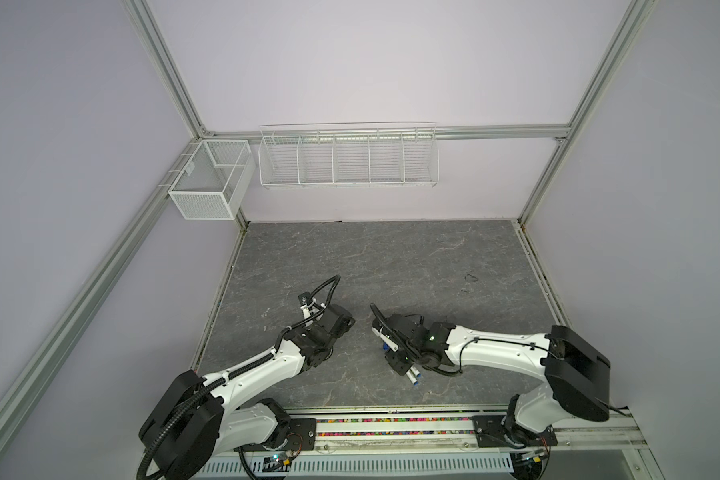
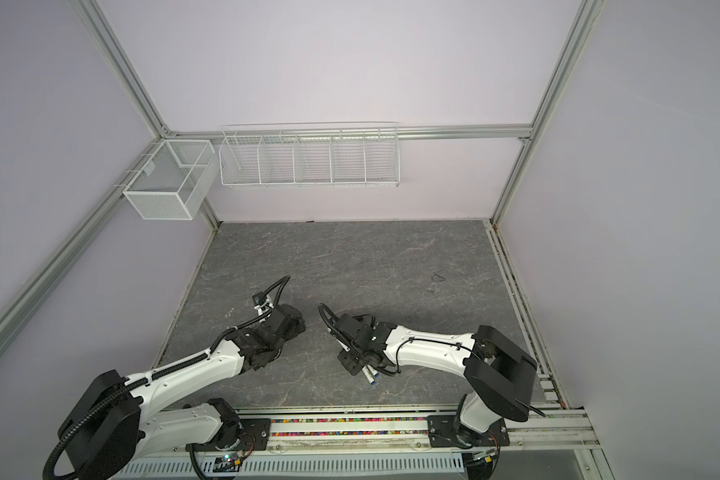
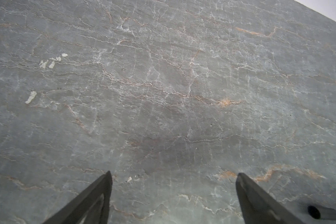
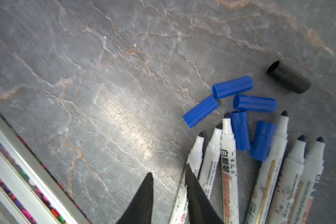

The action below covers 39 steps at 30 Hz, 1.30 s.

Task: Insert the pens into the pen caps
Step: 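Lower the right gripper and close it on a white marker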

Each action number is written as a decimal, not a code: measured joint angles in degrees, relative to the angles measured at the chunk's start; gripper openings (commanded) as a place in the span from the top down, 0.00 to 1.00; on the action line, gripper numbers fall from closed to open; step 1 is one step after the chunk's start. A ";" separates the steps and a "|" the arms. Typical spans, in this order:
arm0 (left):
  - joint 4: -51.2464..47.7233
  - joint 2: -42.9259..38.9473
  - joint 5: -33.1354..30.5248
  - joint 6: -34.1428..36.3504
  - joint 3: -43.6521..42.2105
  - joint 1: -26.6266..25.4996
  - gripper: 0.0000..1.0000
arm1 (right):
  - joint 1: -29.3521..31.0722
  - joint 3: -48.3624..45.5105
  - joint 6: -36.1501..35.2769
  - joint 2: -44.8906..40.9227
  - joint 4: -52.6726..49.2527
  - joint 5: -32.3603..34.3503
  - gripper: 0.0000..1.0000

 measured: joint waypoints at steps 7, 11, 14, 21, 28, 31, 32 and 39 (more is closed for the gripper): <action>-0.07 0.42 0.00 0.00 0.00 0.00 0.01 | 0.00 -0.96 0.24 0.17 0.28 0.11 0.67; -0.59 0.42 -0.46 -0.61 0.00 0.00 0.01 | 0.00 -1.29 0.48 0.87 0.28 0.42 0.67; -1.77 0.42 -0.90 -1.46 0.00 0.31 0.01 | 0.00 -1.31 0.66 1.88 0.20 0.61 0.67; -3.41 0.50 -1.29 -2.82 -0.02 1.22 0.01 | -0.04 -1.53 0.70 3.17 -0.11 1.79 0.67; -3.80 1.05 -1.27 -3.02 0.00 1.29 0.01 | -0.04 -1.53 0.70 3.50 -0.24 1.97 0.67; -3.87 1.27 -1.27 -3.02 -0.02 1.29 0.01 | -0.09 -1.53 0.81 4.28 -0.24 1.99 0.67; -3.89 1.31 -1.27 -3.02 0.00 1.29 0.01 | -0.11 -1.53 0.83 4.68 -0.24 1.99 0.67; -3.91 1.44 -1.25 -3.02 0.00 1.36 0.01 | -0.11 -1.51 0.83 5.79 -0.28 2.03 0.69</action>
